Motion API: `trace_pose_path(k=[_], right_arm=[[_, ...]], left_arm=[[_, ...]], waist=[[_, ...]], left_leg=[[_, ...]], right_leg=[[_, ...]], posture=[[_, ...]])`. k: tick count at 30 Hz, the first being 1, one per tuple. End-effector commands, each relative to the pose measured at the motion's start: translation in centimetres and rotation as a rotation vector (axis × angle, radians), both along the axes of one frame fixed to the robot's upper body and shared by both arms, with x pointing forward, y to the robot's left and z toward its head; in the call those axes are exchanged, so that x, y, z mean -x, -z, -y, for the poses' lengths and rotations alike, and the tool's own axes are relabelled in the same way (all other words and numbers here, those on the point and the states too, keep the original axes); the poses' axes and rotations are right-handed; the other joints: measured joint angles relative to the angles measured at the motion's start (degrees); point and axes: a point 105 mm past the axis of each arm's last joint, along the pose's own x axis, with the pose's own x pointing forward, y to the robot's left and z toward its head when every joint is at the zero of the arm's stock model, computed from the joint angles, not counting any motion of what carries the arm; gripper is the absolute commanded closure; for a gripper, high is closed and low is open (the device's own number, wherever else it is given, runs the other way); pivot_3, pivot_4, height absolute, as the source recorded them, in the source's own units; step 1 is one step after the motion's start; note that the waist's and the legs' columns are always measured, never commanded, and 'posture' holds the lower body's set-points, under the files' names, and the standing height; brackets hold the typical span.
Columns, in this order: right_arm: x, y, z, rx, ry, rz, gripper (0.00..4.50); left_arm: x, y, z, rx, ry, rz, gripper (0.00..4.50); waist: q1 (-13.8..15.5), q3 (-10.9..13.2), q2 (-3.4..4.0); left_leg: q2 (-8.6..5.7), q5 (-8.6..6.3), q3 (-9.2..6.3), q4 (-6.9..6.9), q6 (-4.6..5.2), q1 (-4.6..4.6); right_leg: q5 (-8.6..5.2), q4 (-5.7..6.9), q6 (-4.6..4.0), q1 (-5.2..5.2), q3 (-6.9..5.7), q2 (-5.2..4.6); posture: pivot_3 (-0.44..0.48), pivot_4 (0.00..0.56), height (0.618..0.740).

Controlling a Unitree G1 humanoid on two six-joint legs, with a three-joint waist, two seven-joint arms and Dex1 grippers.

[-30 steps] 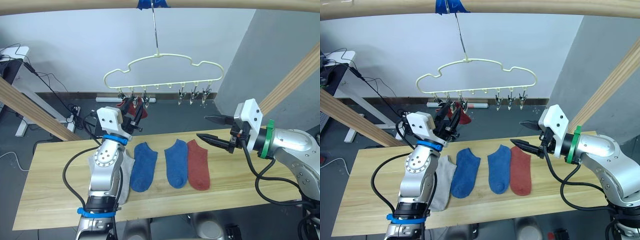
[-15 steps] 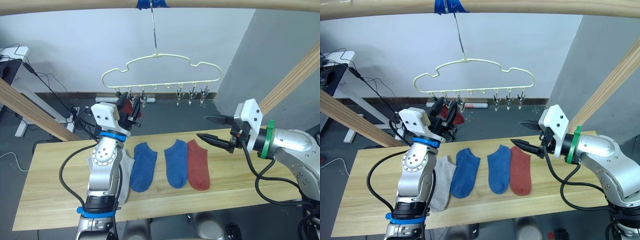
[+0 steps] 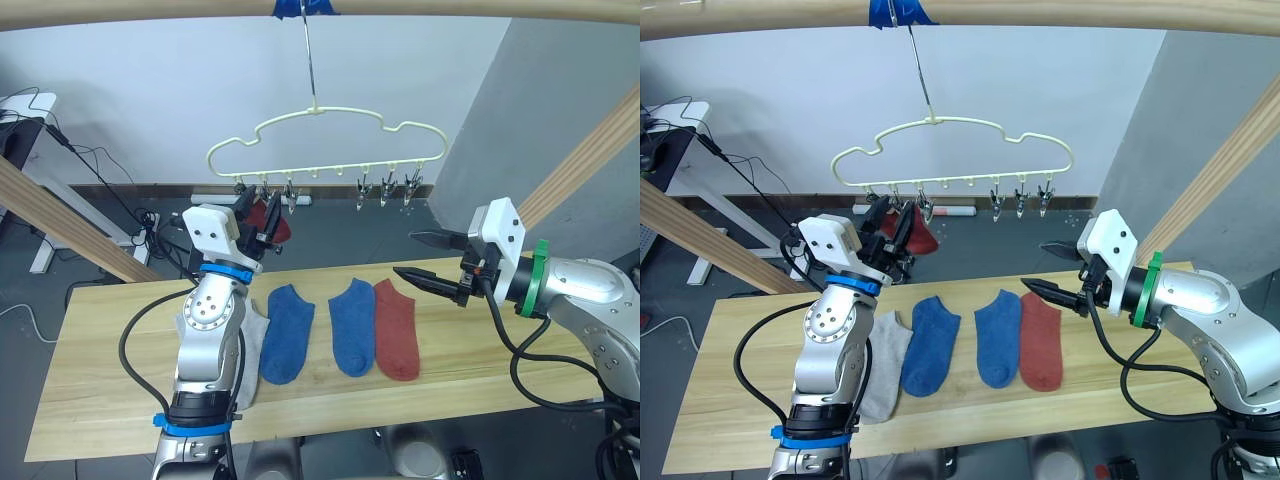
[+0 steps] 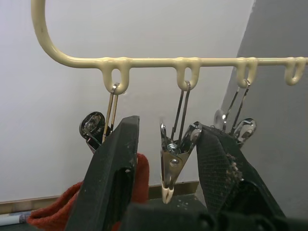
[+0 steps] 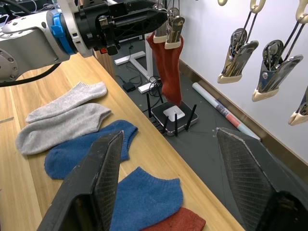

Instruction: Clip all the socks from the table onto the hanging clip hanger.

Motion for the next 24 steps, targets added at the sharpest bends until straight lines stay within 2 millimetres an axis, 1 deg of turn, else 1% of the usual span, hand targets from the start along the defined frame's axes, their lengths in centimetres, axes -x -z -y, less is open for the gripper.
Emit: trace_pose_path(k=[1,2,4,7,11,14,18,20,21,22,23,24], right_arm=[[0.6,-1.0,-0.2,-0.004,-0.021,0.047,1.29],[0.6,-1.0,-0.2,-0.003,-0.021,0.047,1.29],[0.6,-0.9,-0.3,-0.003,-0.021,0.046,1.29],[0.6,-0.9,-0.2,-0.002,-0.021,0.046,1.29],[0.7,-0.7,-0.2,0.004,-0.02,0.041,1.29],[0.8,-0.4,-0.2,0.013,-0.02,0.032,1.29],[-0.2,2.7,1.0,0.104,0.114,-0.03,1.29],[-0.2,4.5,1.2,0.117,0.179,-0.063,0.94],[-0.2,5.1,1.3,0.119,0.208,-0.071,0.7],[-0.4,6.0,1.3,0.112,0.258,-0.088,0.37],[-0.7,7.4,1.3,0.11,0.322,-0.102,0.03],[-0.8,8.2,1.3,0.11,0.363,-0.11,0.0]], left_arm=[[0.5,-1.6,0.4,0.001,0.021,0.065,2.88],[0.5,-1.7,0.4,-0.001,0.023,0.068,3.09],[0.6,-1.8,0.5,-0.01,0.024,0.077,3.73],[0.6,-1.9,0.5,-0.02,0.03,0.084,4.22],[0.7,-1.8,0.4,-0.032,0.029,0.084,4.39],[0.8,-1.8,0.3,-0.035,0.028,0.083,4.39],[1.0,-1.7,0.2,-0.048,0.043,0.07,4.39],[1.1,-1.8,0.1,-0.059,0.053,0.067,4.39],[1.1,-1.8,0.1,-0.063,0.057,0.066,4.39],[1.1,-1.9,0.2,-0.072,0.068,0.063,4.39],[1.2,-2.0,0.2,-0.077,0.078,0.06,4.39],[1.2,-2.0,0.2,-0.079,0.085,0.057,4.39]], waist=[[0.0,0.0,0.0],[0.0,0.0,0.0],[0.0,0.0,0.0],[0.0,0.0,0.0],[0.0,0.0,0.0],[0.0,0.0,0.0],[0.0,0.0,0.0],[0.1,0.0,-0.01],[0.1,0.0,-0.01],[0.1,0.1,-0.01],[0.1,0.1,-0.01],[0.0,0.1,-0.01]], left_leg=[[0.0,0.0,0.0,0.0,0.0,0.0],[0.0,0.0,0.0,0.0,0.0,0.0],[0.0,0.0,0.0,0.0,0.0,0.0],[0.0,0.0,0.0,0.0,0.0,0.0],[0.0,0.0,0.0,0.0,0.0,0.0],[0.0,0.0,0.0,0.0,0.0,0.0],[0.0,0.0,-0.01,-0.02,0.0,-0.01],[0.0,0.0,-0.01,-0.02,0.0,-0.01],[0.01,0.0,-0.02,-0.02,0.0,-0.01],[0.02,0.0,-0.02,-0.02,0.0,-0.01],[0.01,0.0,-0.01,-0.03,0.0,0.0],[0.02,0.0,0.0,-0.03,-0.01,0.01]], right_leg=[[0.0,0.0,0.0,0.0,0.0,0.0],[0.0,0.0,0.0,0.0,0.0,0.0],[0.0,0.0,0.0,0.0,0.0,0.0],[0.0,0.0,0.0,0.0,0.0,0.0],[0.0,0.0,0.0,0.0,0.0,0.0],[0.0,0.0,0.0,0.0,0.0,0.0],[0.0,-0.01,0.0,0.0,-0.01,0.0],[0.0,-0.02,0.0,0.0,0.0,0.0],[0.0,-0.02,0.0,0.0,-0.01,0.0],[0.0,-0.02,0.0,0.0,-0.01,0.0],[0.0,0.0,0.01,0.0,0.0,0.0],[0.0,0.01,0.01,-0.01,0.01,0.0]], posture=[[-0.31,0.313,0.74],[-0.311,0.313,0.74],[-0.311,0.313,0.74],[-0.311,0.315,0.74],[-0.31,0.314,0.74],[-0.307,0.315,0.74],[-0.303,0.317,0.74],[-0.303,0.317,0.74],[-0.303,0.317,0.74],[-0.297,0.323,0.74],[-0.297,0.323,0.74],[-0.297,0.323,0.74]])
